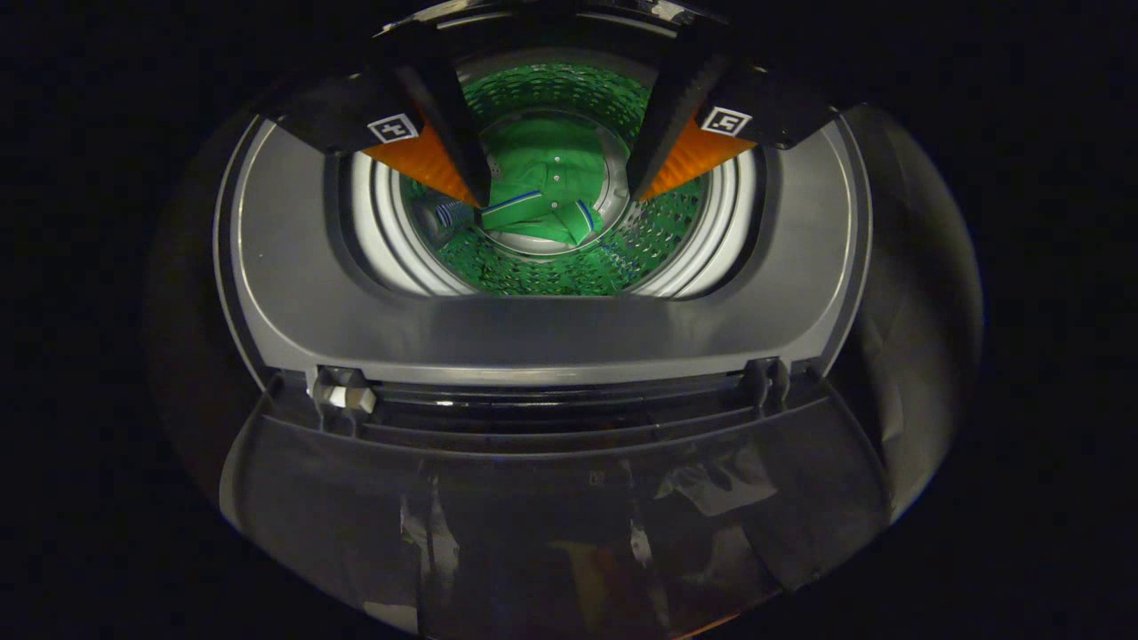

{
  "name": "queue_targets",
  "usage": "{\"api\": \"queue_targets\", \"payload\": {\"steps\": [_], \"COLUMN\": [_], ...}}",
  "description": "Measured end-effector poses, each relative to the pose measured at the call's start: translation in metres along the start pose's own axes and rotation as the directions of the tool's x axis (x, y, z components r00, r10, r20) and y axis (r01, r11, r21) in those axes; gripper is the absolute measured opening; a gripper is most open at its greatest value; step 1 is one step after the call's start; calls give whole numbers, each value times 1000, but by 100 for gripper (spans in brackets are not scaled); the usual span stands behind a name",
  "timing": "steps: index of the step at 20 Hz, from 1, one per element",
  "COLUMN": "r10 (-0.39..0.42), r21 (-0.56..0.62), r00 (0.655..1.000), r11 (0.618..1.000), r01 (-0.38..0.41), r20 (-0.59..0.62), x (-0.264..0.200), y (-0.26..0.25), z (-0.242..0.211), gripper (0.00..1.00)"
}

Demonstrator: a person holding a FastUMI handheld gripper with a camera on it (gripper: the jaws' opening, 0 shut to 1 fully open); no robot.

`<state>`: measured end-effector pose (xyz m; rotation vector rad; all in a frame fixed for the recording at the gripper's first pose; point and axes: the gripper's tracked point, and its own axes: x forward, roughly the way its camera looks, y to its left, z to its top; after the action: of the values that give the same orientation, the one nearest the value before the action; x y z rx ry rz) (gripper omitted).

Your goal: Put the clothes into the washing machine and then close the washing machine lid.

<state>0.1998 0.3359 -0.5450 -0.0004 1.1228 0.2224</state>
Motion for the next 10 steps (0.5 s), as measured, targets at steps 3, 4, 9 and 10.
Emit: {"api": "queue_targets", "payload": {"steps": [3,4,9,10], "r10": [-2,2,8,16], "r21": [7,2,-29,-27], "r00": [996,995,977,968], "r11": [1000,1000,1000,1000], "r01": [1,-3,-2,-10], "r20": [88,104,213,249], "x": [-32,-43,-107,-121], "y": [-2,-3,-6,-5], "z": [13,15,51,64], "gripper": [99,99,99,99]}}
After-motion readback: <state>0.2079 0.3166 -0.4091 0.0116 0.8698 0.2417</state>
